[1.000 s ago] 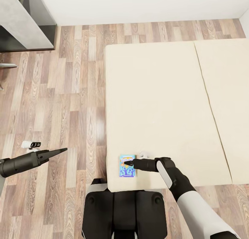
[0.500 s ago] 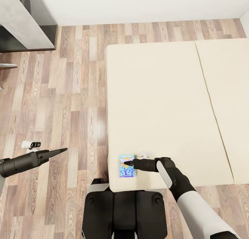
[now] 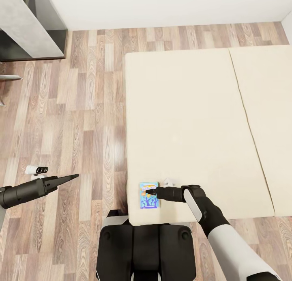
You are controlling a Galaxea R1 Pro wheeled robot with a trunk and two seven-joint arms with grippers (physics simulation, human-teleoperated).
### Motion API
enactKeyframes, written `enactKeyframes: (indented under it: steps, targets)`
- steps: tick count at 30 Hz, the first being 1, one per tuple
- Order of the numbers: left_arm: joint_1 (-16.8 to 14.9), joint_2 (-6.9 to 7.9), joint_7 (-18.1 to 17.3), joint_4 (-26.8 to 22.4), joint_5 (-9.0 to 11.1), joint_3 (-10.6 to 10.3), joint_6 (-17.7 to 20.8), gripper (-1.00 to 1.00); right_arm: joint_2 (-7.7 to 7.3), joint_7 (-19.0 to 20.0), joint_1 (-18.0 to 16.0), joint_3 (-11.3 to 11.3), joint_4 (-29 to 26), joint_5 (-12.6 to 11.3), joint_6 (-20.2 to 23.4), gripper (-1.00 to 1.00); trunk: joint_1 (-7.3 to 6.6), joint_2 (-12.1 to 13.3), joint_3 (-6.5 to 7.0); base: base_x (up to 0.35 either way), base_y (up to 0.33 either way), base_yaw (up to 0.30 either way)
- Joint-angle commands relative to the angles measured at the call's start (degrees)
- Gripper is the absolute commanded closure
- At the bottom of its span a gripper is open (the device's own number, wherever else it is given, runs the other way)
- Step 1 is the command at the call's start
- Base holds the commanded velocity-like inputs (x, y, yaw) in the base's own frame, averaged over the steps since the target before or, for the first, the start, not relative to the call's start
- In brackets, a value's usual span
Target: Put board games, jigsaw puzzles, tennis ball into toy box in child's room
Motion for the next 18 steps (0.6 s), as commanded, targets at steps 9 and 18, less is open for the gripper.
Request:
enactKeyframes:
  steps: [9, 18]
  targets:
    - [0.0, 0.04, -0.2, 0.0, -0.1, 0.0, 0.6, -1.0, 0.02, 0.1, 0.0, 0.0, 0.0, 0.0, 0.3, -1.0, 0.03, -0.1, -0.06, 0.0, 0.022, 0.0]
    - [0.0, 0.1, -0.2, 0.0, -0.1, 0.0, 0.6, -1.0, 0.01, 0.1, 0.0, 0.0, 0.0, 0.0, 0.4, -1.0, 0.03, -0.1, -0.06, -0.007, 0.041, 0.0]
